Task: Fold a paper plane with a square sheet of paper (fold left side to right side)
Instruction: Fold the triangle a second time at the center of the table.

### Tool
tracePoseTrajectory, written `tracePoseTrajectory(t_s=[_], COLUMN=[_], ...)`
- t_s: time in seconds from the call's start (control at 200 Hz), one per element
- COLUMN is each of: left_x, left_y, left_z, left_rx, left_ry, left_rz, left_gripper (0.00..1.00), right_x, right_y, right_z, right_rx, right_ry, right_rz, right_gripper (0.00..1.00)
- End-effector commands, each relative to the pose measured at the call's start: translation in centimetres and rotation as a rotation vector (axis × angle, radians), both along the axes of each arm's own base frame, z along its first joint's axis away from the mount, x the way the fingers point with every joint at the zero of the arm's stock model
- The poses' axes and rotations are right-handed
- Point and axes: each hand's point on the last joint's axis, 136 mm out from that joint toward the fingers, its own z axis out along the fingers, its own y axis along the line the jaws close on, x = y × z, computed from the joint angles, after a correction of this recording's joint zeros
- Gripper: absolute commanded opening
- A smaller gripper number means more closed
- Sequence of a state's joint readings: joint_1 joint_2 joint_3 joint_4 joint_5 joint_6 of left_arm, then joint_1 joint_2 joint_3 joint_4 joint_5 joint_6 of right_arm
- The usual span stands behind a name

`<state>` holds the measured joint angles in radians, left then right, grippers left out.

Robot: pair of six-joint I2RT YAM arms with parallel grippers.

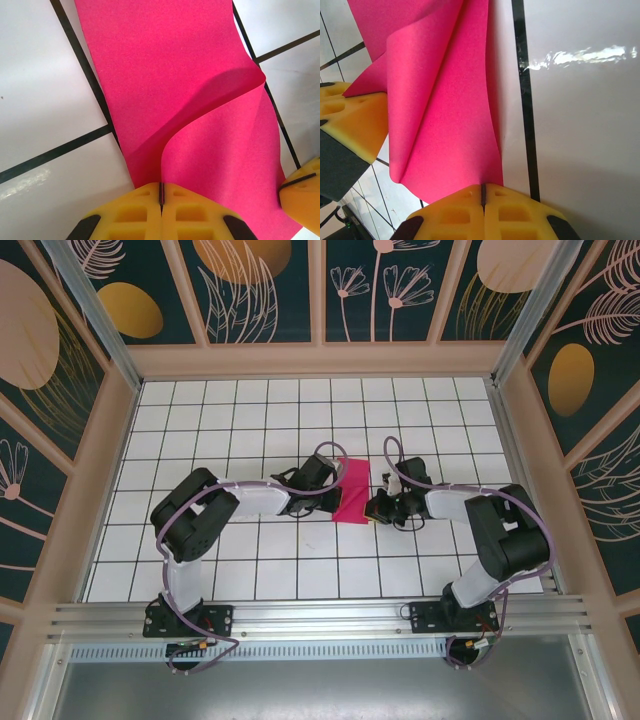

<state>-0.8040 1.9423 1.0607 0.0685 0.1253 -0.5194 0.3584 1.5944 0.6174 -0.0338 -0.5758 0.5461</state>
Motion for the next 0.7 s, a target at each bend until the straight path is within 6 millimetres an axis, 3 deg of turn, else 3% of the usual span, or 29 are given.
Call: tracePoseTrajectory(t_s=[0.0, 0.16, 0.41, 0.515, 0.696], left_x=[0.1, -0.2, -0.5, -0.5, -0.6], left_y=[-0.3, -0.1, 0.6, 0.7, 0.7], left_z=[-0.6, -1.5, -2.4, -2.4, -2.5], left_rx=[0.004, 0.020, 0.055, 0.059, 0.060], left_ry=[0.005, 0.023, 0.035, 0.036, 0.039], left_rz=[-0.027, -0.028, -0.024, -0.024, -0.026], left_gripper=[0.03, 0.03, 0.03, 0.03, 0.04], right_x=[-2.0, -1.5, 1.5, 2.8, 5.1], right_y=[-1.7, -1.4, -1.3, -0.4, 1.5], right_z=[-3.0, -2.1, 4.1, 5.9, 6.3], right_rx=[-0.127, -0.103, 0.052, 0.107, 0.113], right_ry=[0.084, 0.054, -0.100, -0.142, -0.161], right_rz=[0.003, 0.009, -0.041, -0.051, -0.056], right_gripper=[0.04, 0.04, 0.05, 0.05, 0.04])
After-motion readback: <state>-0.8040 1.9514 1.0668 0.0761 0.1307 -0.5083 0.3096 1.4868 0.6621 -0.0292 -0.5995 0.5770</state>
